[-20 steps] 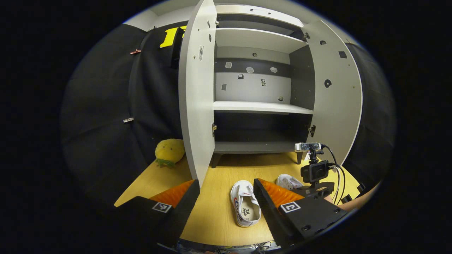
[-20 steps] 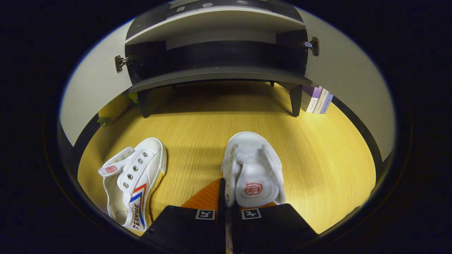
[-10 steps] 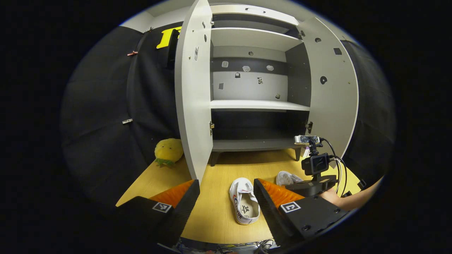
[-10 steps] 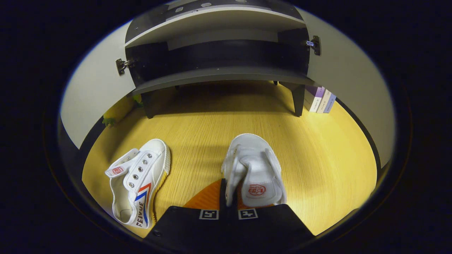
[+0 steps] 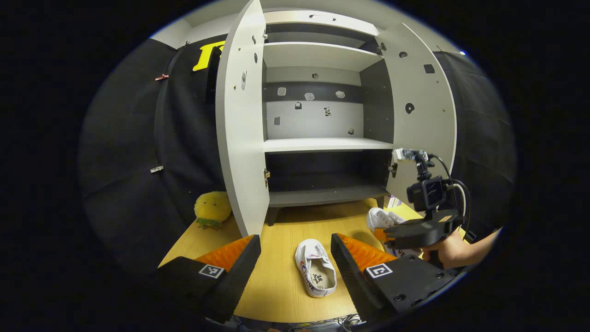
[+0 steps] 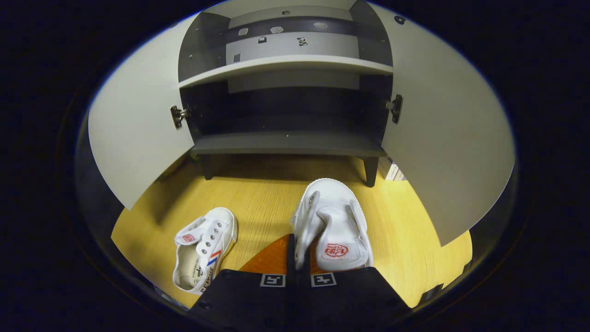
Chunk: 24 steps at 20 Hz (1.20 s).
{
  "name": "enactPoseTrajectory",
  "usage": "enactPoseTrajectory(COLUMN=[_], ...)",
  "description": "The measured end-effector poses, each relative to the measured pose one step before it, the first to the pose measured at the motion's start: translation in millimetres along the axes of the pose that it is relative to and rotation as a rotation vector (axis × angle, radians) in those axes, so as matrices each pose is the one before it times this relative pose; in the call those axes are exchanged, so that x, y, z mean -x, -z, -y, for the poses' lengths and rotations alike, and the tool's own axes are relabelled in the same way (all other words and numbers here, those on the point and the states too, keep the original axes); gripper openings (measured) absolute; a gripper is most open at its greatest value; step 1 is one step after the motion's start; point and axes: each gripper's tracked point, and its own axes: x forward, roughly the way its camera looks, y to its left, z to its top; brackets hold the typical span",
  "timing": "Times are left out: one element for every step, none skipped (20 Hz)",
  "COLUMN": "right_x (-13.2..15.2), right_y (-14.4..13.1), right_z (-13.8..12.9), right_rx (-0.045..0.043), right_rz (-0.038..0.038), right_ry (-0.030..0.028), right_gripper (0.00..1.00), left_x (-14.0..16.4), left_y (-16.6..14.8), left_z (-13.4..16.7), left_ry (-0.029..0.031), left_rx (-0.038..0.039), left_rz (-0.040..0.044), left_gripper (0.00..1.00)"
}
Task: Grab one shoe with the right hand and put it into the shoe cabinet, grab the other shoe with the left hand and put it into the shoe cabinet; then close the right door with the right hand and the left door with the left hand.
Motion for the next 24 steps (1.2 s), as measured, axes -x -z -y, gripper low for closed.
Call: enactPoseTrajectory(right_x=[7.13,6.99,5.56,6.00,4.00,4.90,3.24,3.31,-0.17,-1.30,-2.62,-4.82,-5.71,-7.48,-7.89,-8.64,-10.27,-11.95,-13.11,-12.78,-13.85,-14.23,-15.13,-14.39], right_y=[-14.90,-15.08,-16.86,-17.82,-20.20,-19.86,-20.43,-21.76,-19.78,-17.50,-17.13,-17.34,-16.35,-16.56,-16.31,-15.26,-15.49,-14.18,-11.67,-8.94,-7.09,-6.25,-3.37,-3.29], right_z=[-2.41,-3.18,-2.51,-3.30,-3.26,-2.50,-2.40,-1.36,-2.95,-4.69,-2.21,0.01,0.14,-0.90,-0.18,0.32,1.03,1.20,2.34,2.91,2.21,1.73,4.20,4.29], right_rx=[0.00477,0.01329,0.01291,0.00524,-0.00553,-0.00707,0.00103,0.00592,0.00582,0.00840,0.00987,0.01420,0.00861,0.00299,0.00094,-0.00104,0.00103,0.00796,0.01909,0.02124,0.00642,-0.00517,-0.00744,0.00079], right_rz=[0.01818,0.01771,0.01678,0.02068,0.02483,0.02553,0.02605,0.03003,0.02339,0.02342,0.02122,0.02564,0.02554,0.02079,0.02098,0.01730,0.01621,0.01841,0.01199,0.00712,0.00093,-0.00075,-0.01148,-0.00594], right_ry=[-0.00752,-0.00915,-0.00336,-0.00616,-0.00701,-0.00514,-0.00401,-0.00496,-0.00894,-0.01120,-0.00521,0.00022,0.00270,0.00083,-0.00078,0.00033,-0.00029,0.00084,0.00378,0.00377,-0.00204,0.00039,0.00726,0.00668], right_gripper=[0.05,0.05,0.05,0.05,0.05,0.05,0.05,0.05,0.05,0.05,0.05,0.05,0.05,0.05,0.05,0.05,0.05,0.05,0.05,0.05,0.05,0.05,0.05,0.05], left_x=[0.02,-0.14,-0.12,0.95,-0.74,-1.57,-1.25,-1.21,-1.30,-0.30,-1.21,-0.63,-0.81,-1.17,-1.80,-2.52,-2.97,-2.03,-2.06,-1.00,-1.33,-0.75,-1.84,-1.97], left_y=[-2.06,-0.80,-1.68,-1.64,-3.11,-1.48,-0.45,0.10,-1.07,-0.62,-3.04,-3.72,-4.74,-2.04,-3.66,-2.80,-2.71,-2.15,-4.73,-3.99,-5.02,-4.06,-4.21,-4.23], left_z=[-1.07,-1.38,-0.96,-1.76,-3.20,-2.01,-1.28,-1.22,-0.09,1.68,0.00,0.59,0.61,0.57,1.05,1.34,0.61,-0.70,-1.65,-2.08,-2.83,-2.63,-2.99,-4.70], left_ry=[0.00429,0.00361,0.00345,-0.00099,-0.00559,-0.00357,-0.00245,-0.00286,0.00251,0.00449,0.00231,0.00184,0.00324,0.00166,0.00162,0.00165,-0.00071,-0.00570,-0.00991,-0.01025,-0.00947,-0.00903,-0.01207,-0.01486], left_rx=[-0.00348,-0.00331,-0.00415,-0.00927,-0.01016,-0.00119,0.01233,0.02032,0.02266,0.01440,0.00136,-0.00716,-0.00826,-0.00735,-0.00551,-0.00267,-0.00076,-0.00197,0.00034,0.00661,0.01448,0.01814,0.01674,0.01162], left_rz=[0.00615,0.00537,0.00368,0.00804,0.01177,0.00734,0.00008,-0.00048,0.00013,0.00212,0.00494,0.00854,0.01149,0.00911,0.00842,0.00657,0.00189,0.00188,0.00484,0.00632,0.00636,0.00703,0.00635,0.00462], left_gripper=[0.95,0.95,0.95,0.95,0.95,0.95,0.95,0.95,0.95,0.95,0.96,0.95,0.95,0.95,0.95,0.95,0.95,0.95,0.95,0.95,0.95,0.95,0.95,0.95])
